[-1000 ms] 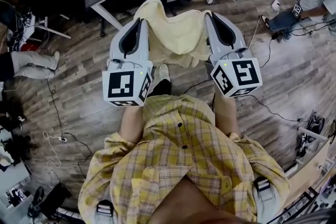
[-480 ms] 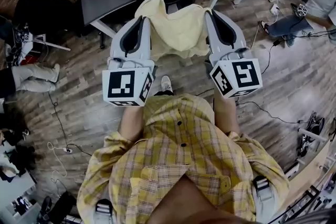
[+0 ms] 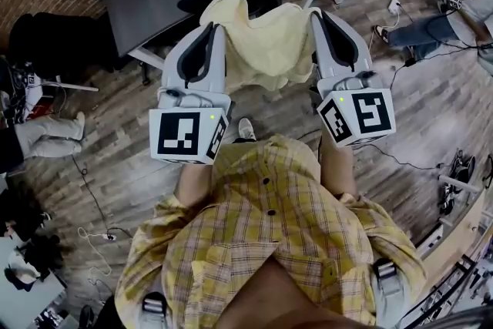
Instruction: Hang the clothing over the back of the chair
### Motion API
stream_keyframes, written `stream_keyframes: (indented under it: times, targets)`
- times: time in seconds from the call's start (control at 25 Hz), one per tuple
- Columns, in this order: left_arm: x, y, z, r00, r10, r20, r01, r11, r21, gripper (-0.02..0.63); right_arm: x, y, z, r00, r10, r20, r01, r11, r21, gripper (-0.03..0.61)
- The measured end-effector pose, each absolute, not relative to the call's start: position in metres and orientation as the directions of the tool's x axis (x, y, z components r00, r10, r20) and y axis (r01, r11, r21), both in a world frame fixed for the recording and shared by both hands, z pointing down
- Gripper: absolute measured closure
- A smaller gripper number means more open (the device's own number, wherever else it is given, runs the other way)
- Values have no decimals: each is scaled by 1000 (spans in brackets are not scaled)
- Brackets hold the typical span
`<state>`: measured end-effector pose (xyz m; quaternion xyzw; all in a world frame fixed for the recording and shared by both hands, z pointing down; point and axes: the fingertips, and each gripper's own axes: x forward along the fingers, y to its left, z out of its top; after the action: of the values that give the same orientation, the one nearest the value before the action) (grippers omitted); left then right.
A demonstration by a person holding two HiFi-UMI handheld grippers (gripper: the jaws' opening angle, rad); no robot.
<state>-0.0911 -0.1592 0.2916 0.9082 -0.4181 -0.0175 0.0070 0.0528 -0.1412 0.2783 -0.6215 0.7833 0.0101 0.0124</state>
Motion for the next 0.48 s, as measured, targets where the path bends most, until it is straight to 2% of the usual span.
stream_keyframes:
  times: [0.28,0.48]
  targets:
    - [-84,-189,283,673,-738,-41,-737,-675,34,606,65,-170,267,-202,-979,-33,-979,201,15,557]
    - [-69,-202,280,665,-745,-46,-745,-666,23,606,75,-187,266,-242,-970,-25,-970,241,35,557]
